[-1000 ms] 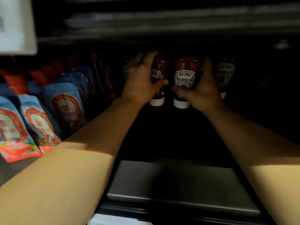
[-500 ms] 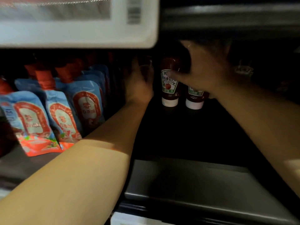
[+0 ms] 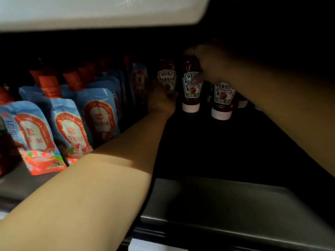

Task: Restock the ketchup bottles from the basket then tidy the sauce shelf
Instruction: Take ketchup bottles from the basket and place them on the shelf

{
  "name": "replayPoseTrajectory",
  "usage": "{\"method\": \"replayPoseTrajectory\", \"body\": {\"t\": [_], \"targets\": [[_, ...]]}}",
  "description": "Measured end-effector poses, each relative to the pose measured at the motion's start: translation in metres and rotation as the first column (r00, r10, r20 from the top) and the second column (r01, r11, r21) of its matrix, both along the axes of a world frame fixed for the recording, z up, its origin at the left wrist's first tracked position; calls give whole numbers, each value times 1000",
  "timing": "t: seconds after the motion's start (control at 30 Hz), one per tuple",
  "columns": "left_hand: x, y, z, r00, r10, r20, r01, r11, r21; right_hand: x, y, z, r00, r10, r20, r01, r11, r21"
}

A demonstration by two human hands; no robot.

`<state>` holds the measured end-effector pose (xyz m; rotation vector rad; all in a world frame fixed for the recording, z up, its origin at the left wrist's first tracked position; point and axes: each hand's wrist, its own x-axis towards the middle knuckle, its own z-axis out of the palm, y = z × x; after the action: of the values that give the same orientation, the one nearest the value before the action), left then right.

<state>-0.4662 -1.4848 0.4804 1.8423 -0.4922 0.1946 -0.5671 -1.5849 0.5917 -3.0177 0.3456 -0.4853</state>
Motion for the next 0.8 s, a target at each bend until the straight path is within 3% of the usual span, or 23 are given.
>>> {"method": "replayPoseTrajectory", "body": {"t": [0.27, 0.33, 0.43, 0.53, 0.63, 0.8], "targets": [[-3, 11, 3, 994, -68, -84, 72, 997, 42, -12, 4, -4, 997, -37, 65, 40, 998, -52], [-9, 19, 5, 994, -74, -77, 79, 995, 54, -27, 3, -6, 979, -44, 200, 44, 999, 7], [-22, 22, 12, 998, -39, -47, 44, 994, 99, -57, -8, -30, 866, -161, 473, 123, 986, 111], [-36, 24, 23, 968, 172, 181, -202, 967, 157, -71, -16, -63, 758, -343, 555, 114, 907, 405], [-48, 21, 31, 876, 198, 440, -265, 960, 96, -67, -21, -84, 768, -397, 503, 76, 836, 543], [-52, 4, 24, 887, 187, 422, -291, 936, 198, -60, -21, -106, 771, -423, 477, 80, 807, 586]]}}
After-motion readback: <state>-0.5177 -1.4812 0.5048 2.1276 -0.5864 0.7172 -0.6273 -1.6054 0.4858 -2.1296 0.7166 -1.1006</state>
